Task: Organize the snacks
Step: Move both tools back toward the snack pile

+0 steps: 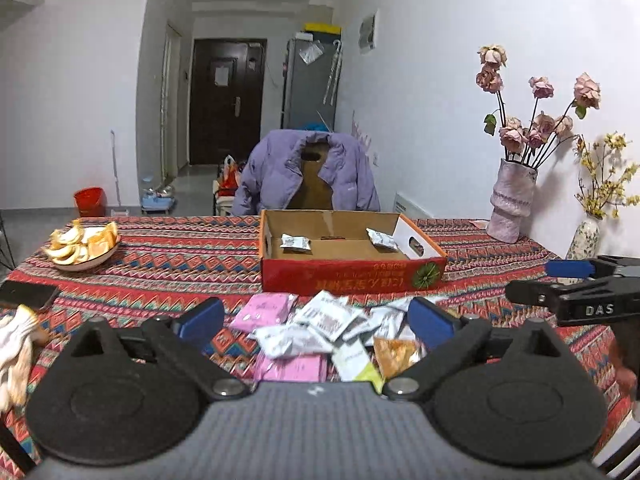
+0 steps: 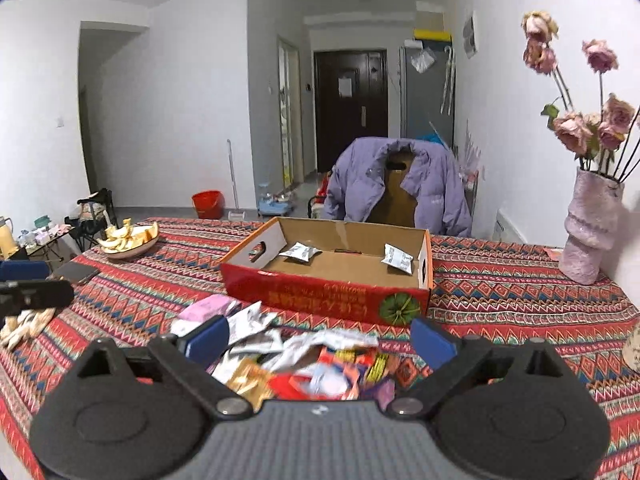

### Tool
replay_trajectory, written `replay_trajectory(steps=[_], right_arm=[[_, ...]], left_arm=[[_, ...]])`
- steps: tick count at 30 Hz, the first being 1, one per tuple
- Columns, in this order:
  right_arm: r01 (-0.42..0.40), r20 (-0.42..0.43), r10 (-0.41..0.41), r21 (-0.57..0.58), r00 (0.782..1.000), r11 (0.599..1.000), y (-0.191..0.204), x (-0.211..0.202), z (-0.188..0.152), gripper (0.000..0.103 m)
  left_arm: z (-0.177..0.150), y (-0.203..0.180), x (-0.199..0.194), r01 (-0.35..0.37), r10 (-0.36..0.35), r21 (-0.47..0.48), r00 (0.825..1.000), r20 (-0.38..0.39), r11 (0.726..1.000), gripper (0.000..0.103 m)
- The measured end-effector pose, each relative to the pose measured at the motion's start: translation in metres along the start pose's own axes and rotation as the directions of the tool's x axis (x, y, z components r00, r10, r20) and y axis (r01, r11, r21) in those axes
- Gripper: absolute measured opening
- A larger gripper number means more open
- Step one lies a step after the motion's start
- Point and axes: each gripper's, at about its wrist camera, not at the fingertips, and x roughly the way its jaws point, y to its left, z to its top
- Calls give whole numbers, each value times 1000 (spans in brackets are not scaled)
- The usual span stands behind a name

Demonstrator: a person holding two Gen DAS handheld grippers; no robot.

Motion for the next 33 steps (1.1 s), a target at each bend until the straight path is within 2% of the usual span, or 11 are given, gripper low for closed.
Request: replay_trajectory(steps=[3, 8, 14, 18, 24, 28, 33], right_arm=[[7, 43, -7, 5, 999, 1000, 11, -23, -27, 99], [38, 100, -33, -46, 994, 998, 38, -61, -73, 103], [-4, 127, 13, -66, 992, 998, 62, -90, -120, 103], [11, 118, -2, -77, 993, 997, 69, -88, -128, 103], [-6, 86, 5, 4, 996, 1000, 59, -77, -127, 103], [-31, 55, 28, 52, 998, 998, 53, -61, -126, 103], [-24, 1, 24, 81, 1000, 996, 53, -31, -123, 103]], left_arm=[[-25, -2, -20, -34, 34, 5, 999, 17, 999, 102], [-65, -5, -51, -44, 43, 24, 998, 37, 999, 103], [-99, -6, -74, -47, 46, 42, 999, 24, 998, 103], [-104, -2, -67, -56, 56, 32, 998, -12, 998, 103], [-104, 5, -52, -65, 65, 10, 997, -42, 998, 103], [-101, 6, -35, -73, 73, 3, 995, -73, 997, 103], [-98, 7, -8, -73, 72, -6, 991, -115, 997, 103]])
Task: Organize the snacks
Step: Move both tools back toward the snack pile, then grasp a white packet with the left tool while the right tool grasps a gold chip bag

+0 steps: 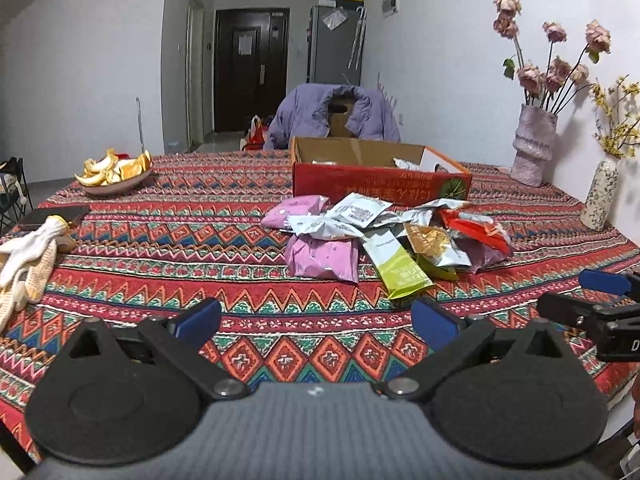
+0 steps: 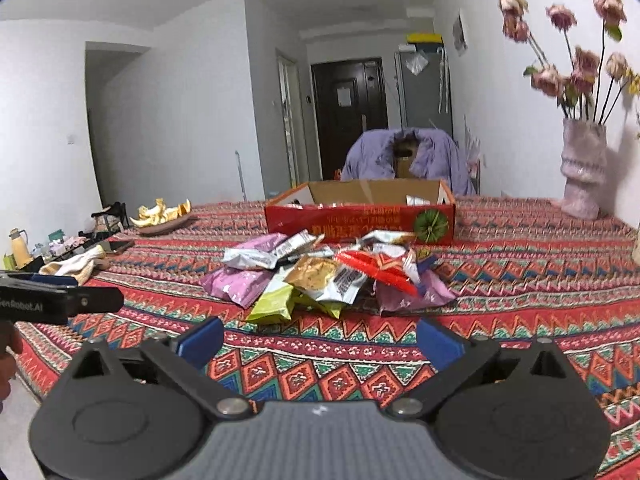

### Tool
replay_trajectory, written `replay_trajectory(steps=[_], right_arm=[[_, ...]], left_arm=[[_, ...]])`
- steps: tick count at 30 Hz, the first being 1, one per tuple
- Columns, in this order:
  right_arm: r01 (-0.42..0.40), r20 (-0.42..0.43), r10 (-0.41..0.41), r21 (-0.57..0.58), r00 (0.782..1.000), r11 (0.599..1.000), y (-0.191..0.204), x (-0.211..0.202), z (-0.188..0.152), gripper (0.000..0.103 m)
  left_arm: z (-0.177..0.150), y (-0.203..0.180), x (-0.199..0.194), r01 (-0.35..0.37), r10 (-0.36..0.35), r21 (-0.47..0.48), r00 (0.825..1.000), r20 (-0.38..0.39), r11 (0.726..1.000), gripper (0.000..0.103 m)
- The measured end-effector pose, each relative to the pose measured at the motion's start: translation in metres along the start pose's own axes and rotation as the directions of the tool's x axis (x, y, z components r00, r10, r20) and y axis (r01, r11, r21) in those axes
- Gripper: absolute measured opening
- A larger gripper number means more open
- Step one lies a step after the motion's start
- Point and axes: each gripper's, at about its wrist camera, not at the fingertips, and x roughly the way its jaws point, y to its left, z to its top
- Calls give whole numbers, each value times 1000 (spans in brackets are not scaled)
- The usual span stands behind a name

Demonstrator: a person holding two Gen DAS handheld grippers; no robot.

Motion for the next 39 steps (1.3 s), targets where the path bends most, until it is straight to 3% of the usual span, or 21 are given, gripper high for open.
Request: replay_trajectory(steps=[16, 23, 26, 28, 31, 39], right_arm=[[-42, -78, 55, 157, 995, 987, -2, 108, 23, 101], [0, -81, 16, 194, 997, 981, -5, 155, 40, 100], [7, -98, 12, 190, 995, 982, -6, 171, 44, 84], [13, -109, 7, 184, 994, 983, -8, 179, 46, 63], [7, -115, 13, 170, 993, 985, -12, 180, 47, 56], [-9, -97, 25, 161, 995, 987, -32, 163, 55, 53]], left_arm=[[29, 15, 74, 1, -2, -17, 998, -65, 1000, 103], [42, 23, 96, -8, 7, -7, 998, -70, 1000, 103], [47, 25, 108, -6, 5, -18, 997, -81, 1000, 103], [50, 24, 117, 0, -2, -18, 996, -89, 1000, 103], [56, 18, 132, 13, -14, -12, 995, -94, 1000, 103], [68, -16, 188, 12, -10, 20, 994, -113, 1000, 103]])
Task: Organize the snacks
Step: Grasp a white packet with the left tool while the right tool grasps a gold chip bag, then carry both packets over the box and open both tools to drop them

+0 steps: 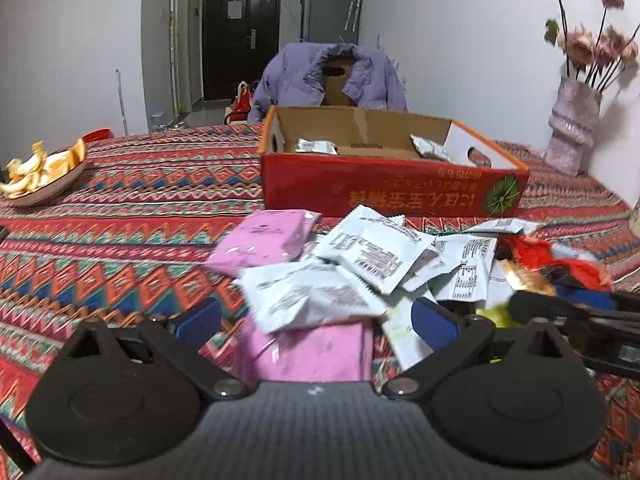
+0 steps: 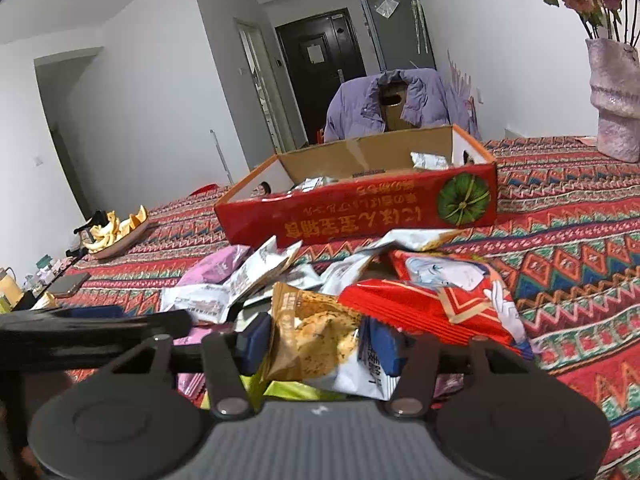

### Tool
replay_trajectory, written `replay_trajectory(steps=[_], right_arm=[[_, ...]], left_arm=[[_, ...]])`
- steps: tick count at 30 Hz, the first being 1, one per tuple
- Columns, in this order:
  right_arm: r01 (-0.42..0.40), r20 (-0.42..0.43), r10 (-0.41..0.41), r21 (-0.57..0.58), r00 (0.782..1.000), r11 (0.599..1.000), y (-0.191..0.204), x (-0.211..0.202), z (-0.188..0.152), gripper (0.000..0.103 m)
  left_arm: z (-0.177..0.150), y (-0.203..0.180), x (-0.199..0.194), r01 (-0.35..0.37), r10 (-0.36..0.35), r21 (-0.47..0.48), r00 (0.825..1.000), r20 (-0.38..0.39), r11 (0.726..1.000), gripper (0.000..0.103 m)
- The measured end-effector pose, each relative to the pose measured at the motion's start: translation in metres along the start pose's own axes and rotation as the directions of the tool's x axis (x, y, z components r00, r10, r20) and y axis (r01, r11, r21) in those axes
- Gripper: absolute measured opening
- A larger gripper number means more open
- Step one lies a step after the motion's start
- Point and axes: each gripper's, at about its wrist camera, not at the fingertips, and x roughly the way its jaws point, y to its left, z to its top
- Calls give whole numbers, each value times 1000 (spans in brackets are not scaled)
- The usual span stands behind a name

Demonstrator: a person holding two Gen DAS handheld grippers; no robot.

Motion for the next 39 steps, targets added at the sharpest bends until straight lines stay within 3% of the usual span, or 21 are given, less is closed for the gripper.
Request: replay_trajectory(steps=[6, 7, 8, 9, 15, 27, 39], right_arm=[[-26, 12, 26, -16, 1000, 1000, -4, -10, 5, 53], [-32, 12, 32, -19, 999, 999, -5, -10, 5, 53], [-36, 9, 36, -21, 999, 999, -5, -10, 5, 53], [-39, 4, 39, -21, 999, 999, -6, -9, 5, 53], [-59, 1, 59, -10, 998, 998, -8, -8, 3, 53], [-84, 38, 86, -52, 996, 995, 13, -63, -8, 53], [-43, 118, 58, -126, 991, 991, 31, -157, -40, 53]], left_arm=[[1, -11, 27, -52, 52, 32, 999, -12, 998, 100], [1, -10, 29, -58, 58, 27, 998, -11, 998, 96], [1, -10, 30, -73, 73, 24, 997, -13, 997, 82], [1, -9, 29, -79, 79, 20, 997, -11, 997, 78], [0, -2, 10, -80, 80, -4, 997, 2, 997, 62], [-17, -3, -95, -47, 48, -12, 991, 121, 999, 61], [-62, 4, -180, -61, 75, -85, 981, 178, 995, 61]])
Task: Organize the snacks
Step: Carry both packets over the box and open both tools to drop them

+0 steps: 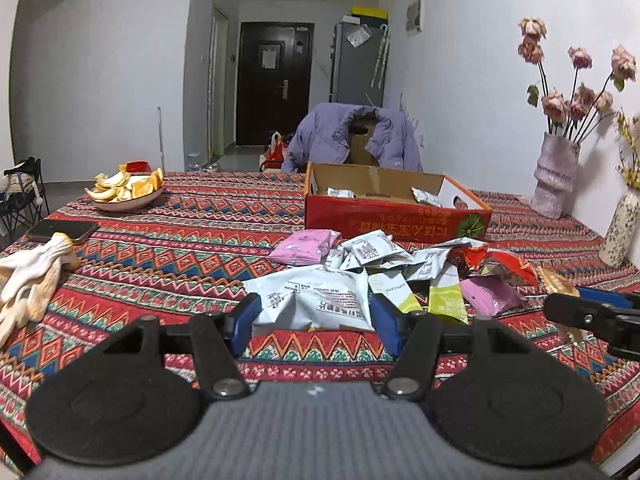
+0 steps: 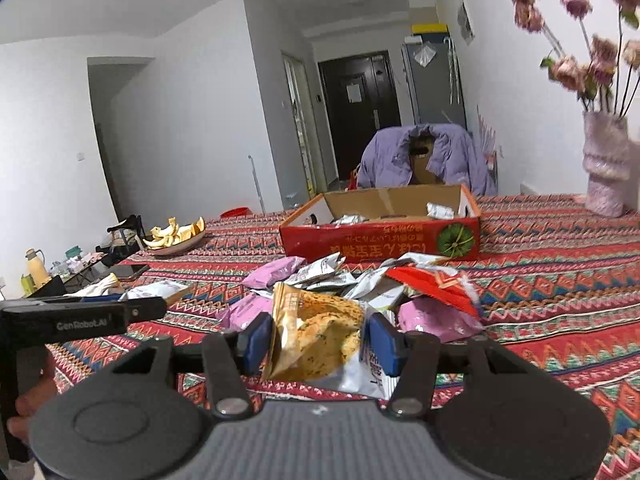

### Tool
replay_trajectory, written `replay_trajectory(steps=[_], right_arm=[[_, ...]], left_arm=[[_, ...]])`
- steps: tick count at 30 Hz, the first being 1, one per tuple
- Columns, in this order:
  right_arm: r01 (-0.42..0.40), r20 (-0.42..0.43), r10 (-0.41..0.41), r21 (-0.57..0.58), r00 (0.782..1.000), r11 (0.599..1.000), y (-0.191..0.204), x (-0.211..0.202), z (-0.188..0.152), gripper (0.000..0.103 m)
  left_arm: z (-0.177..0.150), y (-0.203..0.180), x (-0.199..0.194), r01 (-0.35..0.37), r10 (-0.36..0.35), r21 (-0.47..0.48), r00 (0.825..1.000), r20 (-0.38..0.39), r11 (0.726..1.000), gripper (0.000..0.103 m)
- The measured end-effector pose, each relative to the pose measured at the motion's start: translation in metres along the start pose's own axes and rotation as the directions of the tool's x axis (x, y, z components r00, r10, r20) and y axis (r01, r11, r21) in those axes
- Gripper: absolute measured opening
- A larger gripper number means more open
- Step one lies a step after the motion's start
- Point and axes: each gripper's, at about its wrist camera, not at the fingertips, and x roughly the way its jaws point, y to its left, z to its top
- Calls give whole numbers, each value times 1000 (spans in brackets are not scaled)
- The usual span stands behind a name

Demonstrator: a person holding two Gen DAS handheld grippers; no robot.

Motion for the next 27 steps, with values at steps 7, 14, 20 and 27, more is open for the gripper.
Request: replay_trajectory(steps=[7, 14, 20, 27], right_arm=[[3, 10, -3, 3, 1000, 1000, -2, -17, -2, 53], [-10, 43, 10, 5, 999, 1000, -15, -12, 22, 53], [-38, 12, 38, 24, 999, 999, -40, 25, 63, 53], [-108, -34, 111, 67, 993, 992, -81, 92, 141, 53]], left_arm=[[-1, -1, -16, 3, -3, -6, 1000, 22, 1000, 62], [24, -8, 1, 34, -35, 21, 998, 55, 999, 62], [58, -15, 51, 96, -97, 31, 994, 41, 995, 62], [117, -25, 143, 179, -178, 34, 983, -38, 983, 62]])
